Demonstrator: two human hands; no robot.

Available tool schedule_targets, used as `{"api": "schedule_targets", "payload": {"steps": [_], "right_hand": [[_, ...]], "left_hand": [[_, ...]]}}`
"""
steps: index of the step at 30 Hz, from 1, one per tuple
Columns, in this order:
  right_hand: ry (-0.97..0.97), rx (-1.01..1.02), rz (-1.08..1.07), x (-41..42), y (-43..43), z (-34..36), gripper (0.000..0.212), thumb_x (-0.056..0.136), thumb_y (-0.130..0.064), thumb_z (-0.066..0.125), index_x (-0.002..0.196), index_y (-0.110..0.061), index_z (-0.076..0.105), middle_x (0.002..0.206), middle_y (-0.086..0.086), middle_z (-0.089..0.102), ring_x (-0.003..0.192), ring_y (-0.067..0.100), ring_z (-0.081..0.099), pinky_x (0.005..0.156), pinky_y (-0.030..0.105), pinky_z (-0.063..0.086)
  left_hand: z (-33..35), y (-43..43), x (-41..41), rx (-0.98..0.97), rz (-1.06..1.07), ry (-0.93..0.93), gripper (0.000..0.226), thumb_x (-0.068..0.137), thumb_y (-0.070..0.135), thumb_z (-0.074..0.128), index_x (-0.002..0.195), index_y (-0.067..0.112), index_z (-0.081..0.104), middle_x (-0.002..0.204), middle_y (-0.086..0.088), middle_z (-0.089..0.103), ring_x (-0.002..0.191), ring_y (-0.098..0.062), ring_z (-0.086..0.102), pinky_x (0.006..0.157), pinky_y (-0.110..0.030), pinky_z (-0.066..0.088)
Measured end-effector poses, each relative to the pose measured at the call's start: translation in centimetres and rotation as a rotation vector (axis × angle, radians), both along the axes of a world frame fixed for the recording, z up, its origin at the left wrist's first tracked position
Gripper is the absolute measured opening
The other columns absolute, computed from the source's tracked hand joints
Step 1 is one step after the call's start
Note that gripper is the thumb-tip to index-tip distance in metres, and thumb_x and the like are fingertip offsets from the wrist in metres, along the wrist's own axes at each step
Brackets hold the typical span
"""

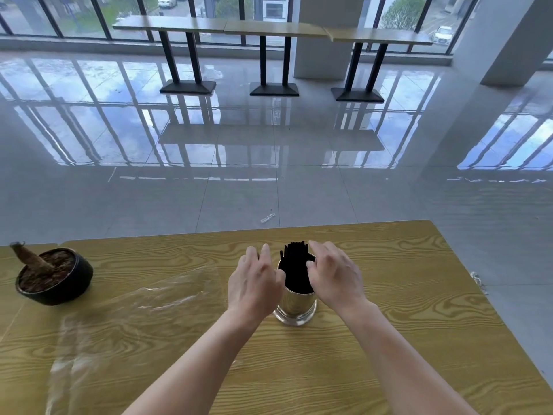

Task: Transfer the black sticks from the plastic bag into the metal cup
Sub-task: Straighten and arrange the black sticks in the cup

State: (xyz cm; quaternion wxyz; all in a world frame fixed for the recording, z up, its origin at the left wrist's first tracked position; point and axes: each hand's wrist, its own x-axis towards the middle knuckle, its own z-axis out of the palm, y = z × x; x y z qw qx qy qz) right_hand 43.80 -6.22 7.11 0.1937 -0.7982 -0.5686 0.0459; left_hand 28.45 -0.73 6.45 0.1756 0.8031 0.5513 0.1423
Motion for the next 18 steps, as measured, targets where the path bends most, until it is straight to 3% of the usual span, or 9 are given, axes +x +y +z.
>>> {"api": "schedule_targets", "payload": {"steps": [6,9,13,18], "right_hand": [[0.007,0.159,0.082,-3.1,-0.1,2.1,0.021,0.091,-0.020,0.061,0.110,-0.020,0.070,0.094,-0.001,0.068,0.087,0.024,0.065,0.070,0.033,0.050],[0.017,0.111,0.123,-4.1,0.1,1.7,0.030,0.094,-0.017,0.056,0.119,-0.027,0.069,0.092,-0.001,0.068,0.087,0.026,0.066,0.067,0.031,0.046],[-0.043,-0.139,0.172,-4.3,0.8,0.4,0.042,0.102,-0.026,0.042,0.136,-0.047,0.054,0.092,-0.004,0.062,0.092,0.023,0.063,0.068,0.032,0.042],[-0.069,-0.247,0.124,-3.7,1.5,-0.8,0.044,0.103,-0.029,0.035,0.140,-0.048,0.049,0.103,-0.004,0.065,0.101,0.023,0.062,0.074,0.033,0.041]], "left_hand": [[0.7,0.1,-5.3,0.040,0.063,-0.015,0.065,0.091,0.028,0.045,0.152,0.012,0.033,0.124,-0.008,0.053,0.112,-0.024,0.054,0.077,-0.032,0.047],[0.9,-0.2,-7.8,0.029,0.086,-0.015,0.061,0.090,0.027,0.047,0.150,0.016,0.038,0.119,-0.004,0.053,0.107,-0.022,0.055,0.072,-0.028,0.042],[0.5,-1.3,-10.2,-0.001,0.105,-0.006,0.056,0.090,0.027,0.049,0.145,0.019,0.043,0.117,-0.002,0.051,0.107,-0.022,0.055,0.072,-0.030,0.044],[-0.7,-3.1,-12.2,-0.032,0.094,0.012,0.049,0.090,0.027,0.050,0.138,0.020,0.048,0.110,0.001,0.049,0.102,-0.019,0.056,0.072,-0.028,0.047]]}}
